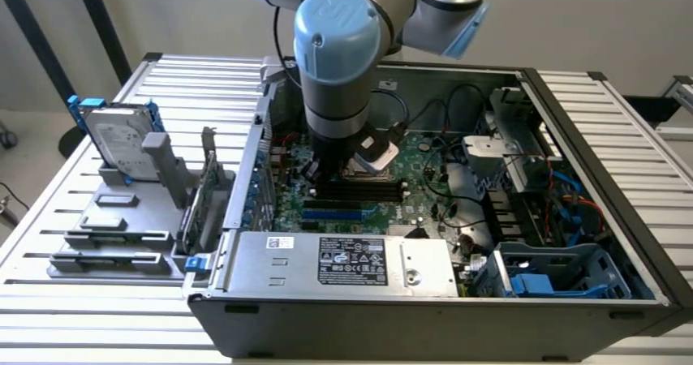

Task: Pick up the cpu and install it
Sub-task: 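Install the first cpu locking lever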

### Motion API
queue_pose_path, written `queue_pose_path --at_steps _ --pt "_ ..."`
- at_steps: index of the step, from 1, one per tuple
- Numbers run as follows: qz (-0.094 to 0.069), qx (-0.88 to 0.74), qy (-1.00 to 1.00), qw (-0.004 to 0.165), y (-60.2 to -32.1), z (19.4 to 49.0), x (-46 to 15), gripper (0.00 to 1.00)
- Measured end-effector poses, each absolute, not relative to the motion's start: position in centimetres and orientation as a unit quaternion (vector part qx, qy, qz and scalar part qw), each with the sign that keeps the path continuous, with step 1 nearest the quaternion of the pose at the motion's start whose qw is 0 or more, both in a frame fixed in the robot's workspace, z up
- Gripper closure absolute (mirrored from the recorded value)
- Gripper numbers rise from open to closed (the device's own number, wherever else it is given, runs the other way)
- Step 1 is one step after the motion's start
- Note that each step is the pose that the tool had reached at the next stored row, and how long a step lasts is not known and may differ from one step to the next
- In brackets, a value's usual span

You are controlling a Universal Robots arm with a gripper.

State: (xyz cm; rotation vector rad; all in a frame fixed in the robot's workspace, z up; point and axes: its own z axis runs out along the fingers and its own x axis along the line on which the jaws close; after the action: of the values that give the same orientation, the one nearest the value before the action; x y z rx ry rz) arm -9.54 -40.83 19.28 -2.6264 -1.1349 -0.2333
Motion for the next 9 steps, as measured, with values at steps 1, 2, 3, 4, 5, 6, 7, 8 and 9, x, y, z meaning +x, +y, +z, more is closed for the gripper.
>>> queue_pose_path --at_steps 1,2,3,4,5,6,7,8,9 --pt "-0.080 -0.907 -0.392 0.134 -40.8 19.3 -9.5 0.89" --pt "-0.080 -0.907 -0.392 0.133 -40.8 19.4 -9.5 0.89" --pt "-0.079 -0.907 -0.392 0.133 -40.8 19.5 -9.5 0.89" --pt "-0.080 -0.907 -0.392 0.133 -40.8 19.7 -9.5 0.89" --pt "-0.079 -0.907 -0.392 0.133 -40.8 20.1 -9.5 0.89" --pt "-0.079 -0.907 -0.393 0.133 -40.8 20.6 -9.5 0.89" --pt "-0.079 -0.907 -0.393 0.133 -40.8 21.0 -9.5 0.89" --pt "-0.079 -0.906 -0.393 0.133 -40.8 21.5 -9.6 0.89" --pt "-0.079 -0.906 -0.395 0.133 -40.8 21.8 -9.6 0.89"
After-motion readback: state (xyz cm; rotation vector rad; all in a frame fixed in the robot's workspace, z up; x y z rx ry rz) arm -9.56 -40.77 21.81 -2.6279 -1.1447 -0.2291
